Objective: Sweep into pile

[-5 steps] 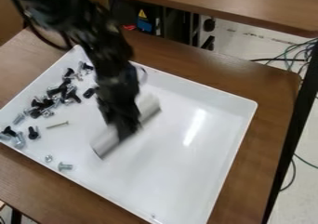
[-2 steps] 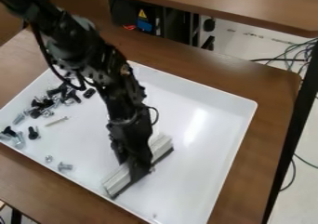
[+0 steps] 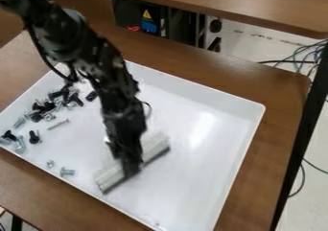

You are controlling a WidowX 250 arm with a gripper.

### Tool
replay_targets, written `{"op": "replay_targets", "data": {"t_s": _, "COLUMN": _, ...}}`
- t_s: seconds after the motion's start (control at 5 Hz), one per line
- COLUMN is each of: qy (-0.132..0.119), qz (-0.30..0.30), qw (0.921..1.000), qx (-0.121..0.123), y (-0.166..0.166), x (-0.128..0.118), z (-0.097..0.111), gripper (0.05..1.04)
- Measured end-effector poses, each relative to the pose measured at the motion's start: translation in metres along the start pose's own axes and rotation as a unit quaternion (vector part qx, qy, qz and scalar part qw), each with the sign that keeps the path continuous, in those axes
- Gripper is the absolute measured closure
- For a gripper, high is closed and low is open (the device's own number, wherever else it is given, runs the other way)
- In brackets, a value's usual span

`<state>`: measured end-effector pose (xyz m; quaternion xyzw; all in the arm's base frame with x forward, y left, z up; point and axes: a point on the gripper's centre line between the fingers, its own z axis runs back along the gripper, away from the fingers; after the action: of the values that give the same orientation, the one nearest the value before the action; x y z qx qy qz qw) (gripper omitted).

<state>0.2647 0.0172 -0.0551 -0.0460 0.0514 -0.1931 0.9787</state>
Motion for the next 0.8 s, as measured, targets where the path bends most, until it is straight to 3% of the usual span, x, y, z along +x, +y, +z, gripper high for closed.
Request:
{"op": "replay_targets", "data": {"t_s": 0.2, "qy": 0.012, "qz": -0.01, "qw": 0.9995, "qx": 0.026, "y": 0.028, "x": -0.011, "z": 0.002, "gripper": 0.729}}
{"op": "replay_targets", "data": {"t_s": 0.4, "qy": 0.013, "qz": 0.006, "qw": 0.9992, "qx": 0.037, "y": 0.054, "x": -0.024, "z": 0.004, "gripper": 0.729}}
{"op": "replay_targets", "data": {"t_s": 0.8, "qy": 0.027, "qz": -0.039, "qw": 0.9976, "qx": 0.05, "y": 0.096, "x": -0.039, "z": 0.006, "gripper": 0.729}}
